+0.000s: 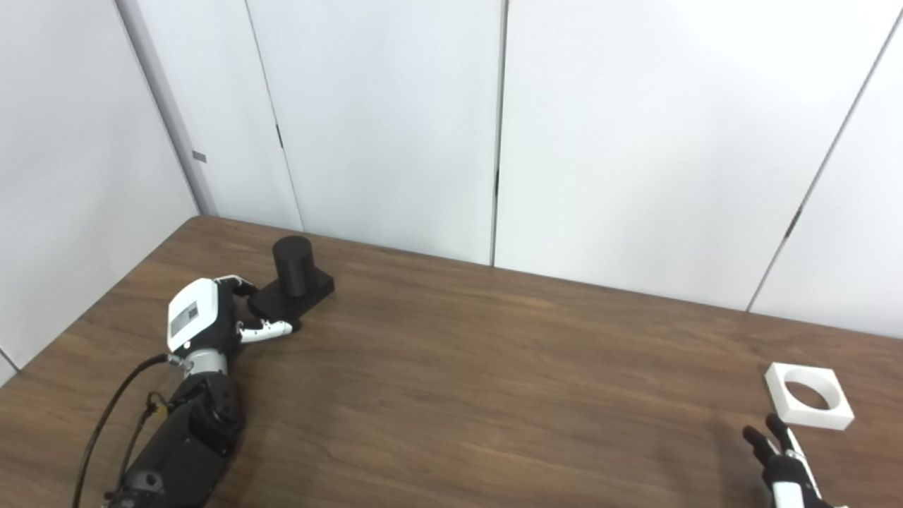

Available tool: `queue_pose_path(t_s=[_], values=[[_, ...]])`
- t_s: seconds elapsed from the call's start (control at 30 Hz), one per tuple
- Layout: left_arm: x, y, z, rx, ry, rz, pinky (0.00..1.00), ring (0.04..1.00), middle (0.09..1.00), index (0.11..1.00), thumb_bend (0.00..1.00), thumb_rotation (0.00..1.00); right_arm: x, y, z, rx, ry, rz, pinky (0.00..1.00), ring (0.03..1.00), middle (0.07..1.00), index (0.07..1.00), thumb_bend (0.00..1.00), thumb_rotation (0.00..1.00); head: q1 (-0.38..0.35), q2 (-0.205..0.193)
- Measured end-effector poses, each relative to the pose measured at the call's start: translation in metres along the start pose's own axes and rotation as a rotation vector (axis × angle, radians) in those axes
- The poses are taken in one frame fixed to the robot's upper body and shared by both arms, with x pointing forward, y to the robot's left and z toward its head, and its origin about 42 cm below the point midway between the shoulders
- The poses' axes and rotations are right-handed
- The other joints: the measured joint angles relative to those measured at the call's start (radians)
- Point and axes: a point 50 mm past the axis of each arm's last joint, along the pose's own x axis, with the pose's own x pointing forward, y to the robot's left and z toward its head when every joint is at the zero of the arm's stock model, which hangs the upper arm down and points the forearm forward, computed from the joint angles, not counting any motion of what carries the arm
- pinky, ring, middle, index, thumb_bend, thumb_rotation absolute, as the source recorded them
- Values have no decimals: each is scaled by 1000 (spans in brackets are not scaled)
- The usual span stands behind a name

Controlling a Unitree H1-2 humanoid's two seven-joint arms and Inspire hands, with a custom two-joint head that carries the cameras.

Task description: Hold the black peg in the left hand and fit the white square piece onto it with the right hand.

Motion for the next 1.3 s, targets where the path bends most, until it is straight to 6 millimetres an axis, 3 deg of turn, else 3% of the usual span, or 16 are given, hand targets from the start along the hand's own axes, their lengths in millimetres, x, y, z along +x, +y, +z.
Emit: queue_pose_path(t_s=[0.3, 0.5, 0.83, 1.03, 1.17, 1.3], values=[[-2, 8, 2, -6, -26, 1, 593, 703, 668, 480, 521, 46, 0, 2, 0, -9, -1, -2, 1000, 956, 899, 976, 690, 1000, -17, 5], [-41, 8, 3, 2, -96, -31, 593, 699, 647, 482, 520, 47, 1, 3, -3, 59, 6, 23, 1000, 1000, 967, 1000, 684, 1000, -37, 12], [-99, 7, 15, -70, -191, -129, 614, 705, 678, 485, 517, 48, 2, 6, -6, 75, 17, 30, 1000, 1000, 964, 1000, 552, 1000, -87, 58], [-132, 13, 24, -123, -269, -238, 613, 700, 683, 486, 518, 45, 3, 12, -3, 67, 14, 46, 1000, 1000, 960, 1000, 417, 1000, -124, 86], [-152, 19, 30, -163, -336, -323, 642, 722, 700, 487, 517, 44, 2, 17, 6, 58, -9, 59, 1000, 1000, 955, 1000, 415, 1000, -166, 121], [-170, 19, 32, -200, -400, -403, 664, 744, 707, 486, 517, 43, 0, 18, 10, 27, -8, 53, 1000, 1000, 948, 1000, 427, 1000, -183, 130]])
